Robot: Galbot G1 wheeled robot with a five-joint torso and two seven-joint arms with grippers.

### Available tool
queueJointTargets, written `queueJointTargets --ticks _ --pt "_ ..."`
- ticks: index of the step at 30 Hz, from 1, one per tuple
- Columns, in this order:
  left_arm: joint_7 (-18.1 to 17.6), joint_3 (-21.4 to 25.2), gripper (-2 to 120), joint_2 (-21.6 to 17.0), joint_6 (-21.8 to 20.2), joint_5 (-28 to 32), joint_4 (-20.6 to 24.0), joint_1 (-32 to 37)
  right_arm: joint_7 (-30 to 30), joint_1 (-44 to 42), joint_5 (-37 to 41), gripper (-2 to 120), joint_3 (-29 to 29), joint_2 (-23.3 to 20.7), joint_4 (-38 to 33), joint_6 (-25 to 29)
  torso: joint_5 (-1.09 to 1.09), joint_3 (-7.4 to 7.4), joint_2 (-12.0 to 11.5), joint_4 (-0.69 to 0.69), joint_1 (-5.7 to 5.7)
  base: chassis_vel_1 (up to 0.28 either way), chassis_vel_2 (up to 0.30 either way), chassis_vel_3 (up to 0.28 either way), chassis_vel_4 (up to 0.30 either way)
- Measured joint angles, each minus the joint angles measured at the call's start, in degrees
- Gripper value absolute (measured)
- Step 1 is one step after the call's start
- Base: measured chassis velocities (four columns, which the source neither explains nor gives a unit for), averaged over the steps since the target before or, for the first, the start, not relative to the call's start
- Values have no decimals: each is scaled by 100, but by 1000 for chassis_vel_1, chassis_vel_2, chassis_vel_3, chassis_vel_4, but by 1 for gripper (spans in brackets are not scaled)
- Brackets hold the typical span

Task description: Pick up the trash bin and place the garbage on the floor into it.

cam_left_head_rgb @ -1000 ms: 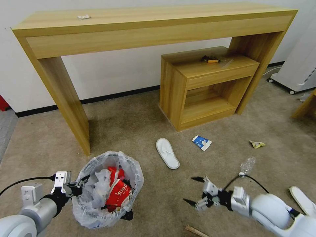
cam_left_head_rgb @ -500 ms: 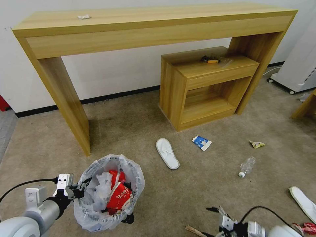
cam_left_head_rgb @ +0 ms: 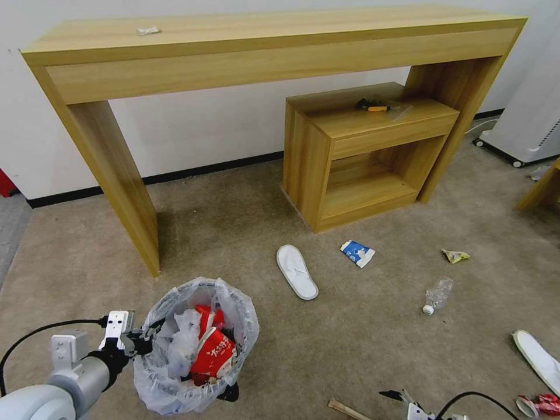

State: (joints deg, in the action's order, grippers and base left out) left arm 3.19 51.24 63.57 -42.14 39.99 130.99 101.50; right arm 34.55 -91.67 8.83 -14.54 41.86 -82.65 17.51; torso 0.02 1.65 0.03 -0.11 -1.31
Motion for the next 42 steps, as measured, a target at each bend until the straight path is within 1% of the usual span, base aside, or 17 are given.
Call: queueJointTargets --ticks 9,21,24,26,29,32,33,35,37,38,42 --pt "44 -44 0 19 0 -56 10 -36 26 -119 -69 92 -64 126 313 113 0 0 0 0 0 0 0 0 0" --pt "49 -73 0 31 0 -109 21 -6 116 24 -73 90 13 365 741 183 0 0 0 0 0 0 0 0 0" --pt "50 -85 0 22 0 -109 30 -13 133 98 -69 85 50 412 879 206 0 0 0 0 0 0 0 0 0" --pt "50 -88 0 22 0 -110 33 -14 137 120 -69 85 60 425 911 215 -1 0 0 0 0 0 0 0 0" --pt "50 -96 0 25 0 -115 38 -9 139 184 -69 75 105 483 1018 243 -2 0 0 0 0 0 0 0 0" --pt "49 -96 0 26 0 -119 44 -5 138 209 -66 72 118 504 1058 261 -4 0 0 0 0 0 0 0 0" --pt "49 -96 0 26 0 -122 61 10 134 233 -47 67 135 515 1089 264 -9 0 1 -1 0 0 0 0 0" --pt "49 -87 0 18 0 -122 109 44 131 286 -28 61 170 541 1154 275 -11 0 1 -1 0 0 0 0 0" --pt "49 -79 0 8 0 -121 131 56 130 321 -23 59 199 567 1195 283 -12 -1 2 -2 0 0 0 0 0" --pt "50 -72 0 1 1 -119 145 64 117 334 -18 58 215 592 1216 287 -5 -1 2 -1 0 0 0 0 0" --pt "49 -62 0 -2 0 -118 157 70 100 335 -16 56 226 619 1234 288 -9 -1 2 -1 0 0 0 0 0"
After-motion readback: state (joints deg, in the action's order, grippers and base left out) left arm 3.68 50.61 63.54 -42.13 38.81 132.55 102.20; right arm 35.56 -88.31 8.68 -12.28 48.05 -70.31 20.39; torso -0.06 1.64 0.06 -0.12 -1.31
